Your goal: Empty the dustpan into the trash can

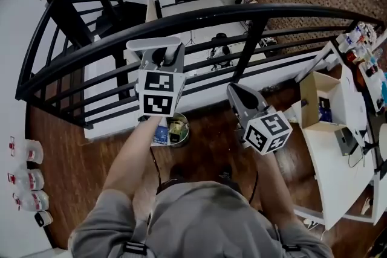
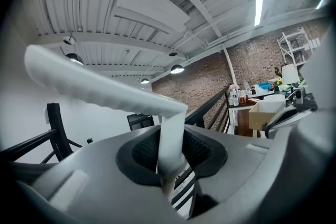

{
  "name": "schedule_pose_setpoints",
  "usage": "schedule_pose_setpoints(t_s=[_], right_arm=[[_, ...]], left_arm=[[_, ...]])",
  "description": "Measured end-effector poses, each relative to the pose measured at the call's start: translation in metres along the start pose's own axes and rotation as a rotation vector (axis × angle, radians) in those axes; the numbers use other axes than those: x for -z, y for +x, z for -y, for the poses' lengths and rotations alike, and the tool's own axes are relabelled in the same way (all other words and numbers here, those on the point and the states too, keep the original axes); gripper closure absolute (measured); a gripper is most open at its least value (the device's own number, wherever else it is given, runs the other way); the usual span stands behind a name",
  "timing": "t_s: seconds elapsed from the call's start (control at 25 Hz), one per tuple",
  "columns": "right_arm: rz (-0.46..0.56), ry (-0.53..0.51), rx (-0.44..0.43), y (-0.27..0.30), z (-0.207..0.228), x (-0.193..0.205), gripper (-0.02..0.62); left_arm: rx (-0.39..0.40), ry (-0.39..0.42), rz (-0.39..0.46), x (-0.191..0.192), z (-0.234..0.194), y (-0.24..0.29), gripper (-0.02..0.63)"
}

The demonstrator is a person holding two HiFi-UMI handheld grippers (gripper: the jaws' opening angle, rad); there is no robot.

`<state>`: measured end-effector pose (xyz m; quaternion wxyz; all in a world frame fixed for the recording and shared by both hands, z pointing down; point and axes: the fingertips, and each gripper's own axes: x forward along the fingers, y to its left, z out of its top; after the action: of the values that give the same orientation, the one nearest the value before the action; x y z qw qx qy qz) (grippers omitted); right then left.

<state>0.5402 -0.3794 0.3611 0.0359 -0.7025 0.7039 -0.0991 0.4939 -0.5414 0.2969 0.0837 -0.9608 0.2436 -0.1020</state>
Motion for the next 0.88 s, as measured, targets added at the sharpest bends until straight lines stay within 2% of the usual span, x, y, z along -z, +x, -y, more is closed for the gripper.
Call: schedule_pose_setpoints(t_s=[0.24, 0.44, 0.72, 0.88], right_arm=[[-0.033, -0.012, -0.073, -0.041, 0.058, -0.007, 0.595], [-0.048, 0.001, -0.080, -0.053, 0.092, -0.006, 0.595], [-0.081, -0.044, -0.055, -0.057, 0.121, -0.010, 0.595], [-0.073, -0.054, -0.067, -0.059, 0.125, -0.016, 0.595]], left_arm=[[-0.010, 0.081, -0.043, -0.003, 0.075, 0.047, 0.505], [0.012, 0.130, -0.077, -0.002, 0.118, 0.079, 0.505], [0.014, 0.166, -0.099, 0.000, 0.150, 0.096, 0.505], [0.007, 0.169, -0.103, 0.001, 0.148, 0.096, 0.505]])
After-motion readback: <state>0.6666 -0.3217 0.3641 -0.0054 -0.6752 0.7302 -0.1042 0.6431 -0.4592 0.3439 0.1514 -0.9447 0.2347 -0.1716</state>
